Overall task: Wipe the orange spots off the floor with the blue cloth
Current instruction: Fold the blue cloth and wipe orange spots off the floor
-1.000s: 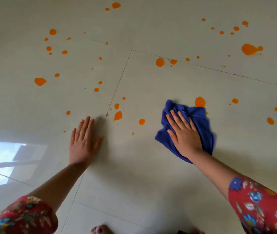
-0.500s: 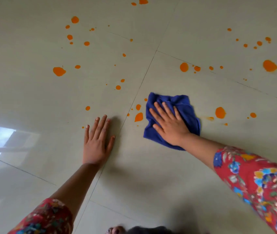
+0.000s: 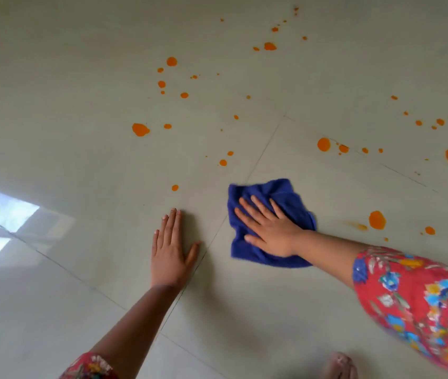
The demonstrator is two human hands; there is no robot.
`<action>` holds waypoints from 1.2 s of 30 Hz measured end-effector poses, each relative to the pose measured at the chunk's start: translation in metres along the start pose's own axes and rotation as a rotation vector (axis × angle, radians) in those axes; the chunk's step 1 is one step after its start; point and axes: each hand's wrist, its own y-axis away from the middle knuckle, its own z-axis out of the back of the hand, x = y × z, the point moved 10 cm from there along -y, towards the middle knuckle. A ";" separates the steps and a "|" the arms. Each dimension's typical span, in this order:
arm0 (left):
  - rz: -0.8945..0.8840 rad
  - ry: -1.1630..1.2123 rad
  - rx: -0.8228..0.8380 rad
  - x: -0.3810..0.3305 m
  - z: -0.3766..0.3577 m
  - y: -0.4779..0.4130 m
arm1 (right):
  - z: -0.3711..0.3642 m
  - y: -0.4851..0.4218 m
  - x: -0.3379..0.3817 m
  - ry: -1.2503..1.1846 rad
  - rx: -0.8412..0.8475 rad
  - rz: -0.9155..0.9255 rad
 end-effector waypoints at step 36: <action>0.187 -0.109 -0.022 0.069 0.037 0.012 | 0.012 -0.033 0.092 0.094 -0.397 0.490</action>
